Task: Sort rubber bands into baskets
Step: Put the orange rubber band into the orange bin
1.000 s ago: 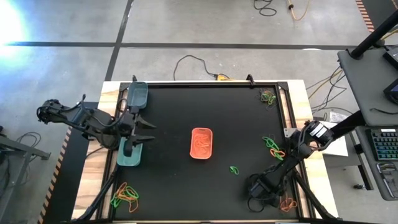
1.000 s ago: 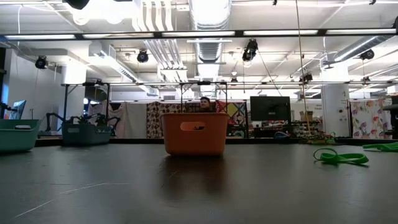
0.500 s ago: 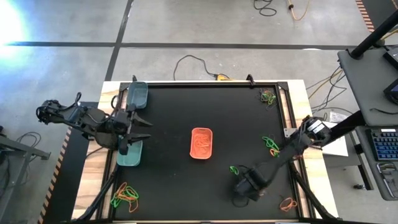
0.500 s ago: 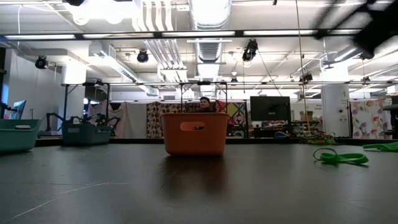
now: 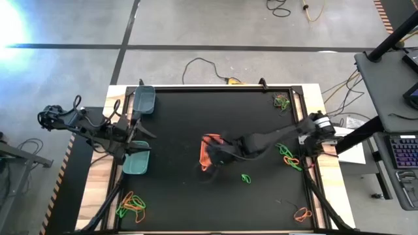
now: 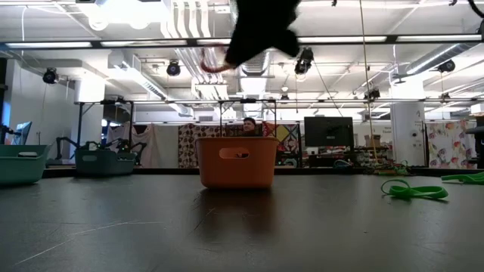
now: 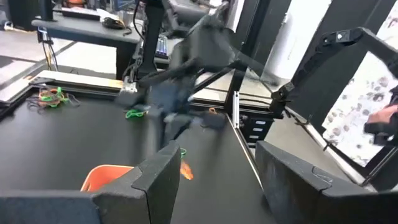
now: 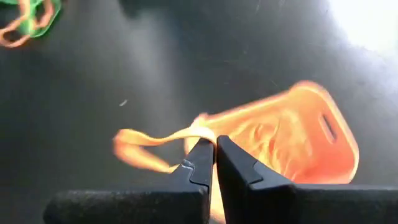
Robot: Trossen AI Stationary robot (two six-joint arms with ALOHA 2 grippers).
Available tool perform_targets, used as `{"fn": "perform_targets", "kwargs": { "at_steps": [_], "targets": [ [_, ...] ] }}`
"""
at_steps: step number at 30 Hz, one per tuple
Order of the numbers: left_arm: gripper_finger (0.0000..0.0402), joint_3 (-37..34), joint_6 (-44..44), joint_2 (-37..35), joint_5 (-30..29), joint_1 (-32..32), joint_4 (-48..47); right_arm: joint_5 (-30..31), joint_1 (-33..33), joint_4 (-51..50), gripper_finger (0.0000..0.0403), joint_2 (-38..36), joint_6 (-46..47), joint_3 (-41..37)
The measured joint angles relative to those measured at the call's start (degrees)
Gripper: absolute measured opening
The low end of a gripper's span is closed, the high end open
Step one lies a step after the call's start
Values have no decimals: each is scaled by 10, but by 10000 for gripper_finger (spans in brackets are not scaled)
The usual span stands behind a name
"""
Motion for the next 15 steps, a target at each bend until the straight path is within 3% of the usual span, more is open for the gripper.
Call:
{"fn": "perform_targets", "kwargs": {
  "at_steps": [5, 15],
  "targets": [
    [192, 0, -24, 2, -1, 0, 0, -3, -36, -47, 9, 60, -30, 15],
    [192, 0, -44, -1, 7, 0, -25, -39, -44, -75, 10, 135, -27, 22]
  ]
}}
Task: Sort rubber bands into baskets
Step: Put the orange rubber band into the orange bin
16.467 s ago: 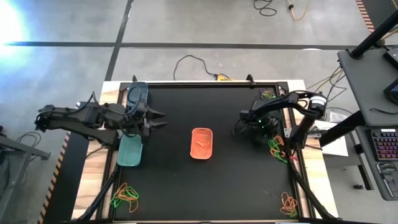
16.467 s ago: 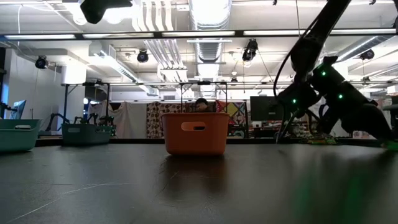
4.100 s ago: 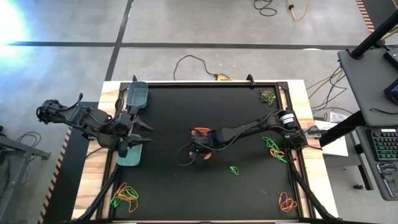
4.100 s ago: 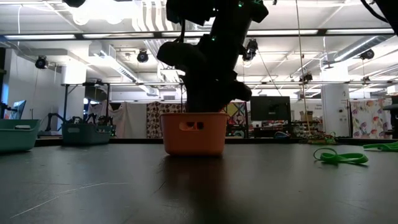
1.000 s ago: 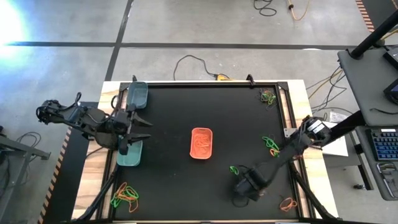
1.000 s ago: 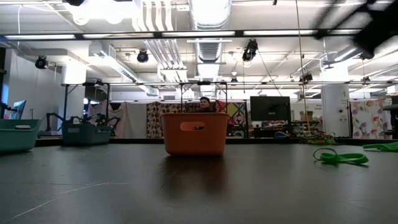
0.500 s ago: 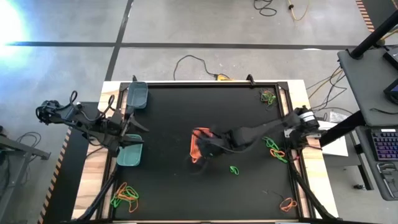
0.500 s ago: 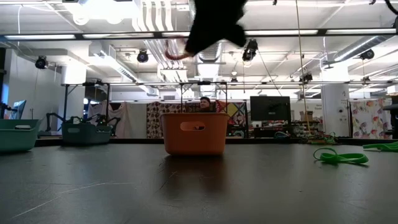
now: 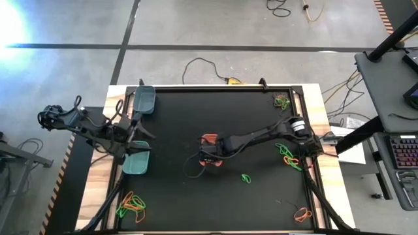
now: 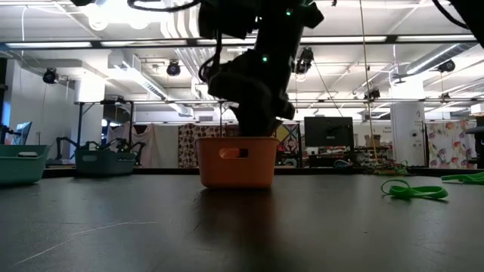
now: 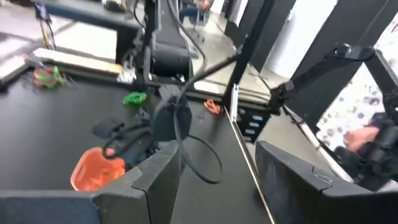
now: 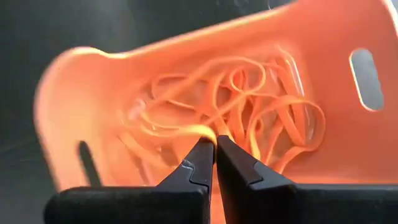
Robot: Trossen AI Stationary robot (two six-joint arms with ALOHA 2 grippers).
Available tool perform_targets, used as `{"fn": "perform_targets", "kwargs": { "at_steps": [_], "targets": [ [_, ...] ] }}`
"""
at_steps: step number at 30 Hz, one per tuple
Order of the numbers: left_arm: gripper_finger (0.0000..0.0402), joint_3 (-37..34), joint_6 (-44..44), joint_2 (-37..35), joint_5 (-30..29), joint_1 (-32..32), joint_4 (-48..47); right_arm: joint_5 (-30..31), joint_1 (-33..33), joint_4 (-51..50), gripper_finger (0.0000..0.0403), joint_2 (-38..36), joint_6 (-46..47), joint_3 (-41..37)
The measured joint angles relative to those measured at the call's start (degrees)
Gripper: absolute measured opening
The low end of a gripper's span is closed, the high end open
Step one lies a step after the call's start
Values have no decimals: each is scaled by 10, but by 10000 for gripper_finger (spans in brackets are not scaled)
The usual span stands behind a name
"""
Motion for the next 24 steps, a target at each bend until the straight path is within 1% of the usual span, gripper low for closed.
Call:
{"fn": "perform_targets", "kwargs": {
  "at_steps": [2, 4, 9, 12, 14, 17, 19, 21, 24],
  "targets": [
    [192, 0, -13, 6, 6, -4, -2, -2, 0, -11, 16, 2, 10, 0],
    [192, 0, -23, 15, 21, -13, -1, -15, 0, -17, 31, 2, 22, 0],
    [192, 0, -32, 53, 27, -49, 1, -43, -6, -26, 99, -16, 34, -1],
    [192, -1, -42, 72, 27, -66, -1, -85, -7, -43, 138, -48, 68, -1],
    [192, -1, -54, 82, 27, -75, -1, -85, 2, -62, 156, -79, 97, -1],
    [192, -1, -59, 94, 15, -87, -1, -51, 18, -130, 172, -132, 115, -1],
    [192, -1, -60, 101, 5, -90, -1, -46, 22, -190, 179, -161, 141, -11],
    [192, -1, -57, 106, 2, -90, -1, -49, 20, -227, 184, -187, 162, -30],
    [192, -1, -49, 110, -9, -90, -1, -81, 19, -251, 192, -227, 185, -75]
  ]
}}
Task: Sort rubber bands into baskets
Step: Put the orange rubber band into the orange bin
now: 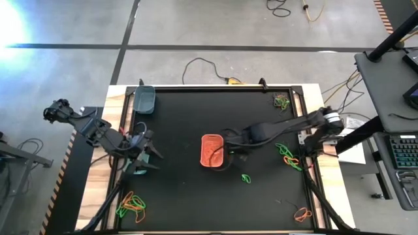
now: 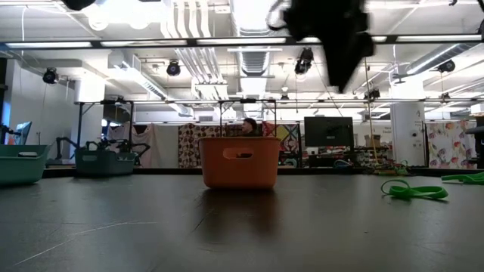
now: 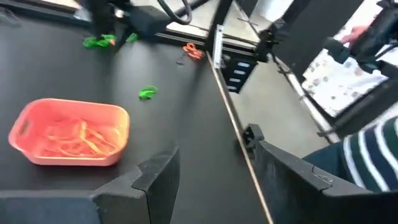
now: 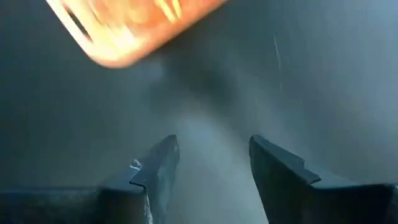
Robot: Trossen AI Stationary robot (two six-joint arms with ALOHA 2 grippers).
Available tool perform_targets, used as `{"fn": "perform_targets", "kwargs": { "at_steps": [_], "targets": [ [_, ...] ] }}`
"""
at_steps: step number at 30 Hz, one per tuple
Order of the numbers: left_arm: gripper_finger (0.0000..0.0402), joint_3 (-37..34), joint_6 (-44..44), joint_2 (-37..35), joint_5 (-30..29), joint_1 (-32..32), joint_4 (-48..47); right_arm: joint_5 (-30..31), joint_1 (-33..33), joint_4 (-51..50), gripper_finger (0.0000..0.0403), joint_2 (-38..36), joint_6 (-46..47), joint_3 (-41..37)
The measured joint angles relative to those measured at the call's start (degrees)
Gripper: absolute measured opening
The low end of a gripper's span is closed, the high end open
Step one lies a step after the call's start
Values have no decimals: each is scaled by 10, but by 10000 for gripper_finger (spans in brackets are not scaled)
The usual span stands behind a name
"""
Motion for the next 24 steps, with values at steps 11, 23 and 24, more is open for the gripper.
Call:
{"fn": "perform_targets", "kwargs": {
  "at_steps": [11, 23, 24],
  "targets": [
    [192, 0, 57, 32, -108, 3, 84, -159, -9, 11, 190, -119, 188, -323],
    [192, 3, 138, 133, -167, 60, 209, -177, -74, 38, 132, -131, 96, -460],
    [192, 5, 137, 138, -167, 62, 209, -178, -78, 43, 126, -131, 92, -466]
  ]
}}
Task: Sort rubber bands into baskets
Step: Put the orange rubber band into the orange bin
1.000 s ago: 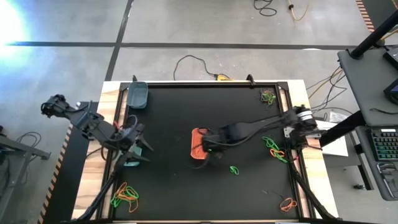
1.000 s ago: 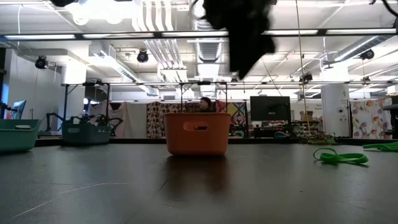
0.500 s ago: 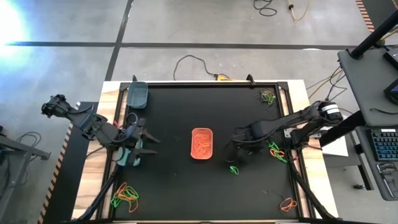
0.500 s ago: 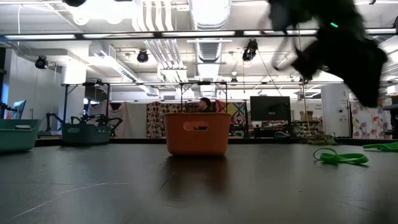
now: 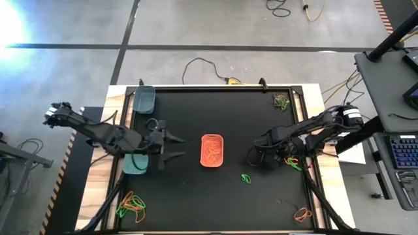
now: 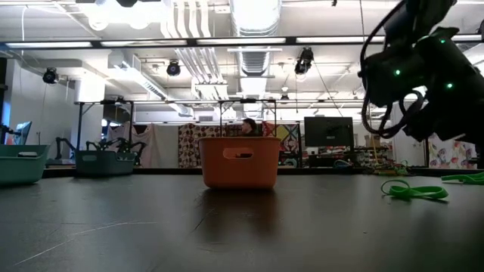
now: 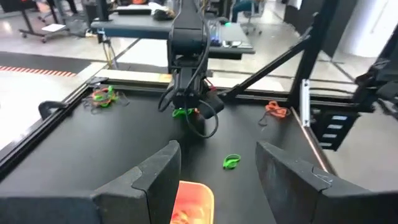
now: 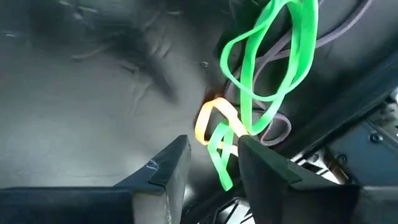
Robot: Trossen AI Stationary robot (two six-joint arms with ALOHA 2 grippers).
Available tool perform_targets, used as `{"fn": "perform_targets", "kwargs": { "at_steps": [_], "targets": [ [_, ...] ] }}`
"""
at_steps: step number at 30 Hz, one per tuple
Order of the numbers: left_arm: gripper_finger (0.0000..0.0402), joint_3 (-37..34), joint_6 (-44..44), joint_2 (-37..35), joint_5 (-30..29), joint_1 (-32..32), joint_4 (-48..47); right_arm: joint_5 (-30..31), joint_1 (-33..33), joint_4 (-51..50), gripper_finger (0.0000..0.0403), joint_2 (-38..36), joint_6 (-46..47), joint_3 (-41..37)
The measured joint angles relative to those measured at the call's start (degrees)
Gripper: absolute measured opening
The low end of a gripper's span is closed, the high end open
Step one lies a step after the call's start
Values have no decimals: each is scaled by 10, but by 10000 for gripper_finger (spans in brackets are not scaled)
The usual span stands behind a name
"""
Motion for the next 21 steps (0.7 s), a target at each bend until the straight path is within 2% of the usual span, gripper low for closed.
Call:
{"fn": "perform_targets", "kwargs": {
  "at_steps": [7, 15, 21],
  "targets": [
    [192, 8, -1, 3, 0, 17, 1, -3, -9, 71, 94, 0, -8, -46],
    [192, 10, -1, 1, -6, 29, 0, 16, -10, 76, 50, -1, -30, -58],
    [192, 10, -4, -27, -15, 30, -12, 41, -10, 65, 11, -1, -48, -50]
  ]
}}
